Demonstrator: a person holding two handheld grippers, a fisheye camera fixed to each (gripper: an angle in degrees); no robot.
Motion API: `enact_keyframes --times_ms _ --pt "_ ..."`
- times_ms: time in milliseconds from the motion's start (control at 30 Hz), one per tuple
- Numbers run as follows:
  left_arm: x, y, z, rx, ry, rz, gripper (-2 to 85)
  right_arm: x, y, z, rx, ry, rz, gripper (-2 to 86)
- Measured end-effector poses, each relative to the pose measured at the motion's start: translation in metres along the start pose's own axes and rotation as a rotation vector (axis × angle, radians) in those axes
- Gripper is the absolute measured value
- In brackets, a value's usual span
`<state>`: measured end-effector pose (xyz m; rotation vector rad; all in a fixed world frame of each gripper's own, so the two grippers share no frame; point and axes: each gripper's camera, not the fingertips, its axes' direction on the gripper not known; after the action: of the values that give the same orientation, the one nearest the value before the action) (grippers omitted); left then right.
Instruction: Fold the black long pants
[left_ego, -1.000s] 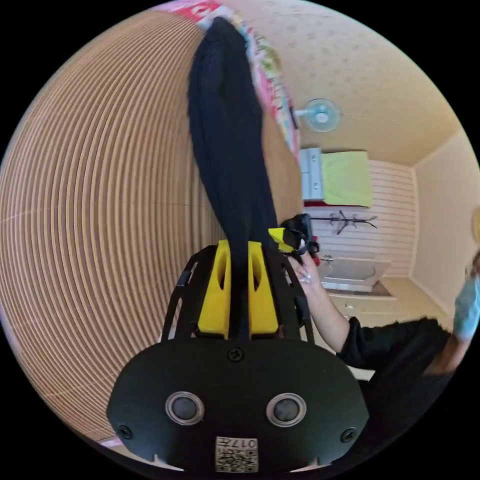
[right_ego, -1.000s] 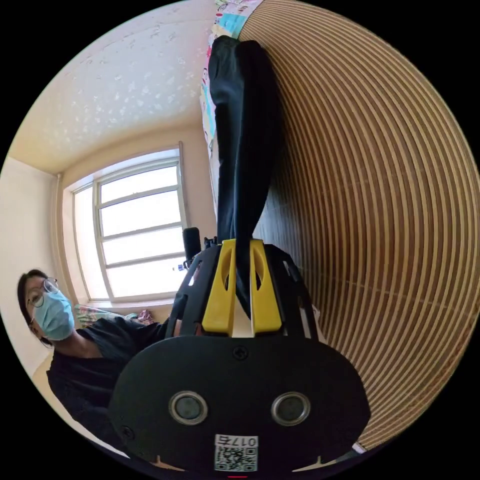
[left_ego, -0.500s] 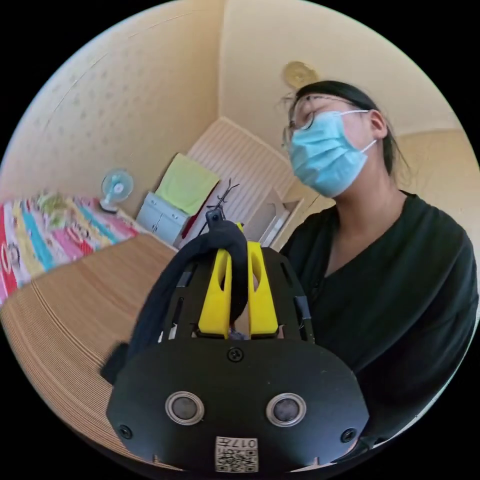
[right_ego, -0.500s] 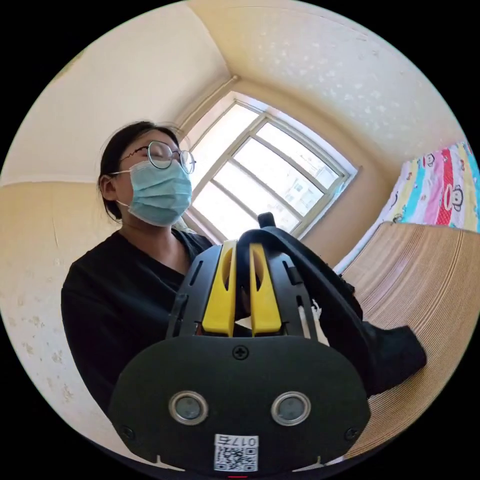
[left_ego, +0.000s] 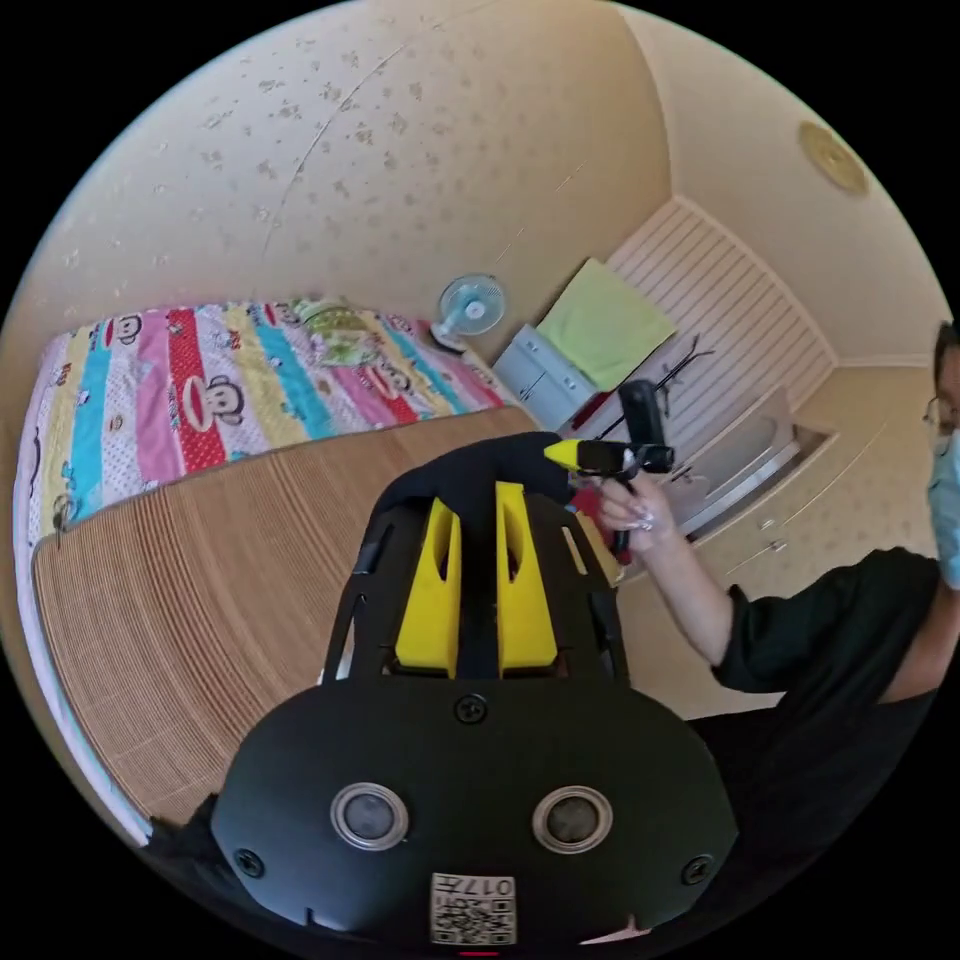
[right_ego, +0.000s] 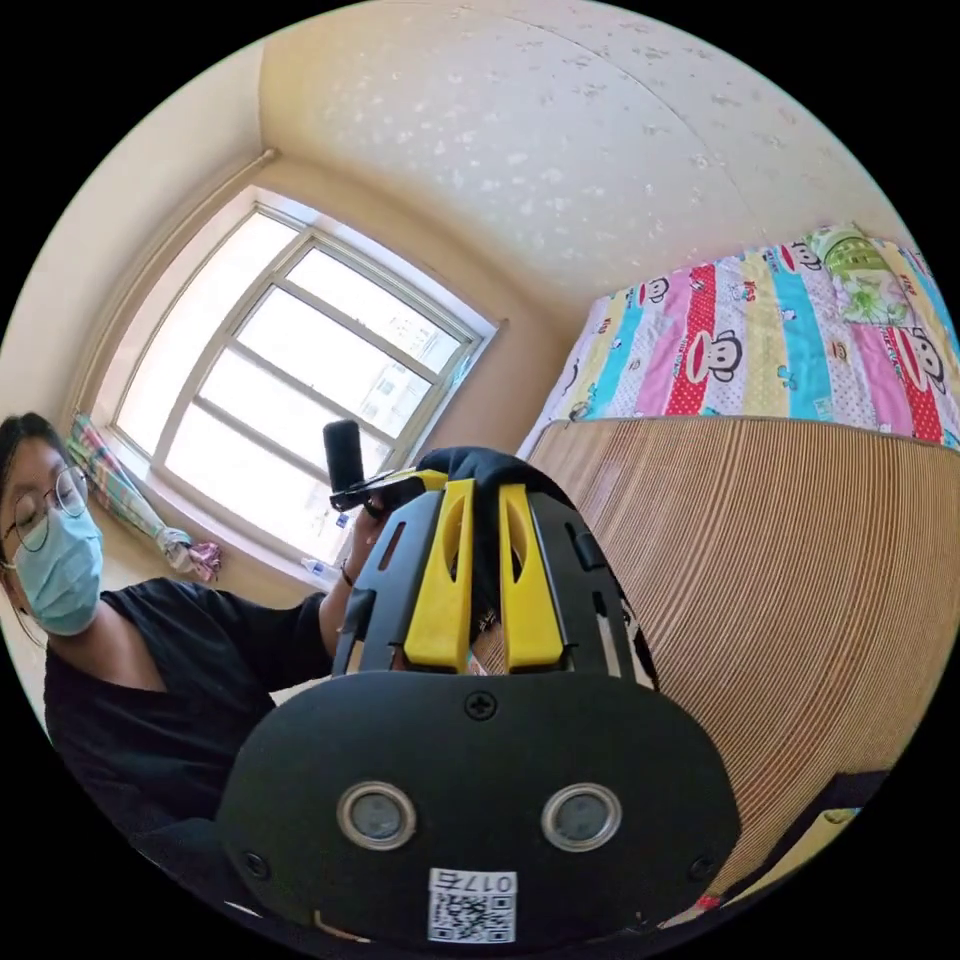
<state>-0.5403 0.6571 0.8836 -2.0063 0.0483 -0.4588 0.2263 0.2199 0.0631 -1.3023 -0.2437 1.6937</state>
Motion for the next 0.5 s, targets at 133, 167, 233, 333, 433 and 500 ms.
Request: enact_keyframes --times_ms 133,167,233,333,433,500 --pt "-0.040 0.085 0.094 -0.236 0.035 -0.196 6.0 0.067 0.102 0.118 -0.269 0.194 0.185 1.5" --pt "-0.047 0.127 0.122 -0.319 0.051 -0.276 6.0 0.078 0.124 0.133 -0.299 0.175 0.231 1.5" --pt "-0.054 0.196 0.160 -0.478 0.062 -0.423 6.6 0.122 0.223 0.184 -0.446 0.088 0.461 1.7" --pt "-0.044 0.294 0.186 -0.657 0.052 -0.569 6.8 0.149 0.323 0.208 -0.541 -0.005 0.714 1.7" --pt "-0.039 0.332 0.173 -0.629 0.145 -0.670 5.9 0.159 0.351 0.199 -0.493 -0.058 0.798 2.4" --pt "-0.049 0.325 0.159 -0.574 0.132 -0.706 8.9 0.168 0.334 0.187 -0.412 -0.023 0.782 4.3"
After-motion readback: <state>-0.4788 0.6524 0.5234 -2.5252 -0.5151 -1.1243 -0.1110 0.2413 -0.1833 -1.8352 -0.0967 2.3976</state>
